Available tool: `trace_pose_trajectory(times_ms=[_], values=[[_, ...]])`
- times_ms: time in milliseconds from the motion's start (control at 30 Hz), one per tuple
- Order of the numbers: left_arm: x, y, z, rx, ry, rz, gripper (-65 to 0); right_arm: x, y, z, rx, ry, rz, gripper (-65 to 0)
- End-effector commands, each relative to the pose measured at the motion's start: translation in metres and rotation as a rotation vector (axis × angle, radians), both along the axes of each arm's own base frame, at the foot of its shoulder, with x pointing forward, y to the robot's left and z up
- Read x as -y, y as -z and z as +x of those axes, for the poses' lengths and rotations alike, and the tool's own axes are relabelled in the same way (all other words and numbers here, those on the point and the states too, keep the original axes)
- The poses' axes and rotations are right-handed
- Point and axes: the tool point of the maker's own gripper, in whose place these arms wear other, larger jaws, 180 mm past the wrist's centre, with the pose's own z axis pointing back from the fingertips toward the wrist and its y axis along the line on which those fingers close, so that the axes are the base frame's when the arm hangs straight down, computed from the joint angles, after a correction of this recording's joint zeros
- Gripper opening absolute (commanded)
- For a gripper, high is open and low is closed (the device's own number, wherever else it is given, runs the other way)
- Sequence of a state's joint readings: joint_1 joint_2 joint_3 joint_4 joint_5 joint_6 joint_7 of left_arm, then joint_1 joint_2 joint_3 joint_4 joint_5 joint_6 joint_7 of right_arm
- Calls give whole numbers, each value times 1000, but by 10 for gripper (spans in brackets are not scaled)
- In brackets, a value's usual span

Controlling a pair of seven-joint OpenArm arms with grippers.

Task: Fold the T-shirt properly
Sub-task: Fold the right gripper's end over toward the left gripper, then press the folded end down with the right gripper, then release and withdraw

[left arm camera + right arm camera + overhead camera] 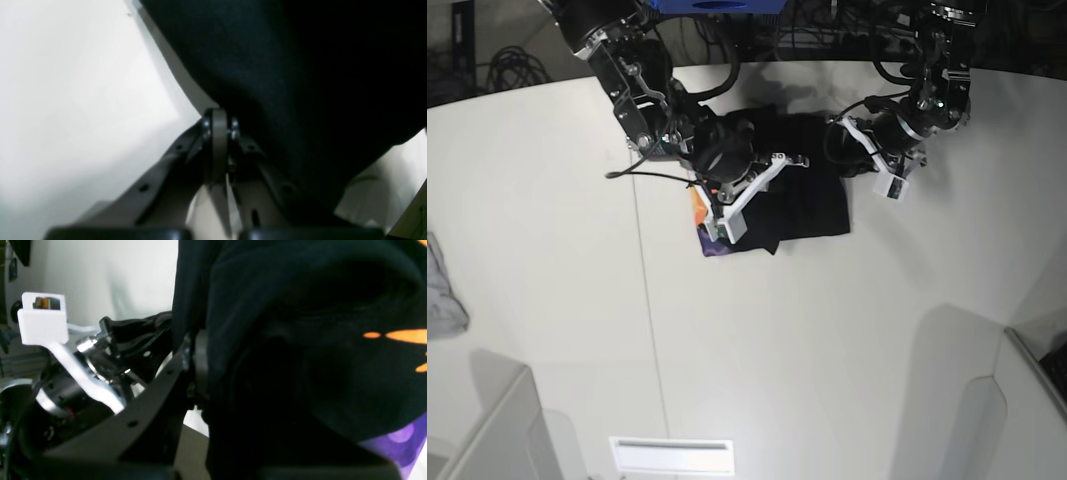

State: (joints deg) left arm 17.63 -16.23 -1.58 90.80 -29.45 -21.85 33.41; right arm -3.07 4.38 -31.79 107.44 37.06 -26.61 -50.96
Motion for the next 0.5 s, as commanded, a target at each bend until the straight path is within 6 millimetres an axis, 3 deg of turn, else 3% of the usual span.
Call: trace_pose_trajectory(times_ms=[0,467], values=[[-10,10,-11,-56,9,61,-650,-4,-12,8,40,7,23,-650],[-11,10,-11,-56,8,62,-650,-8,3,14,4,10,4,-650]])
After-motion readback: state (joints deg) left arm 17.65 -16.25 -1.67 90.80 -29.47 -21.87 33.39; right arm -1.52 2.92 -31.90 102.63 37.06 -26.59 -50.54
